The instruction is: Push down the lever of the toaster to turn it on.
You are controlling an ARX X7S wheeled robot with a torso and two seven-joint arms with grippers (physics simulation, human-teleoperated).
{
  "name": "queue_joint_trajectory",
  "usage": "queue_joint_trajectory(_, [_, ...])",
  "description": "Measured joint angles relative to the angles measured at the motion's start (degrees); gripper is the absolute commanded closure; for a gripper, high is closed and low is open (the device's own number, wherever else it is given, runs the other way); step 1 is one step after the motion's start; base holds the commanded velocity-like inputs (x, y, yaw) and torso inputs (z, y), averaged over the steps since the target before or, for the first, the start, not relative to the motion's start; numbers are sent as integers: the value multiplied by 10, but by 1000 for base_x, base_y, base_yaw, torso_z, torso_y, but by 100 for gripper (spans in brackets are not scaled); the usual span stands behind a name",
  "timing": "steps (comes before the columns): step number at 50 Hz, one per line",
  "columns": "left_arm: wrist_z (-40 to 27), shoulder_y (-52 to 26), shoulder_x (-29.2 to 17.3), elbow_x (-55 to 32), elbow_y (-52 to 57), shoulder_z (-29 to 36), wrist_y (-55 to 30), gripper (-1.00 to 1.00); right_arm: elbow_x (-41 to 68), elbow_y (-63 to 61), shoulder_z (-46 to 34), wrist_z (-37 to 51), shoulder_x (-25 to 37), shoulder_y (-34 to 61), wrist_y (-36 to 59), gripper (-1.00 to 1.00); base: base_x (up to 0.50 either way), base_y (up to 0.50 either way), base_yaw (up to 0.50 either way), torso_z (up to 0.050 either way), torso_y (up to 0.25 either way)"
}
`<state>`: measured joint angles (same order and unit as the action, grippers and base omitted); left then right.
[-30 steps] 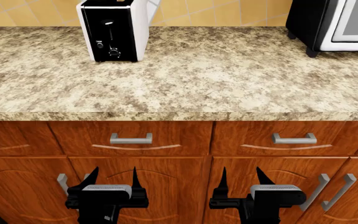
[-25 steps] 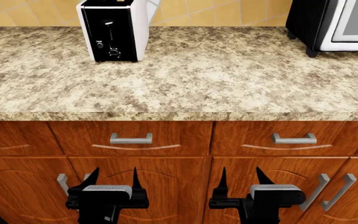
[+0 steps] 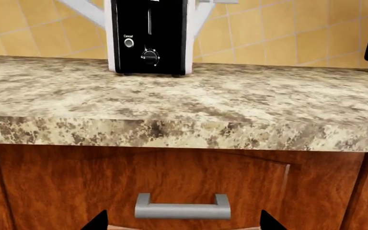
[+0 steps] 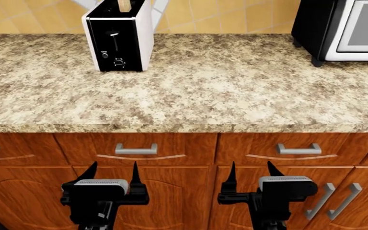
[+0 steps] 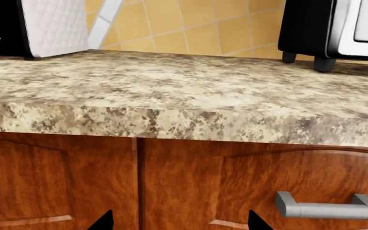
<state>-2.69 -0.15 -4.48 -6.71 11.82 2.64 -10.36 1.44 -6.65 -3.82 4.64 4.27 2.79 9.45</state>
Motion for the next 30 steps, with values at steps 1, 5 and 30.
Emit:
queue_joint_trajectory(1, [0, -3, -3, -4, 10, 0, -12, -100, 0, -5, 0, 1, 2, 4, 8, -100, 0, 0, 0, 50, 0])
queue_joint_trajectory(5, [2, -17, -18, -19, 48, -2, -59, -100, 4, -26, 0, 2, 11, 22, 40, -100, 0, 0, 0, 50, 0])
queue_joint_trajectory(30, [5, -221, -91, -100, 176, -27, -333, -100, 27, -96, -1, -18, 65, 209, 239, -100, 0, 0, 0, 49, 0])
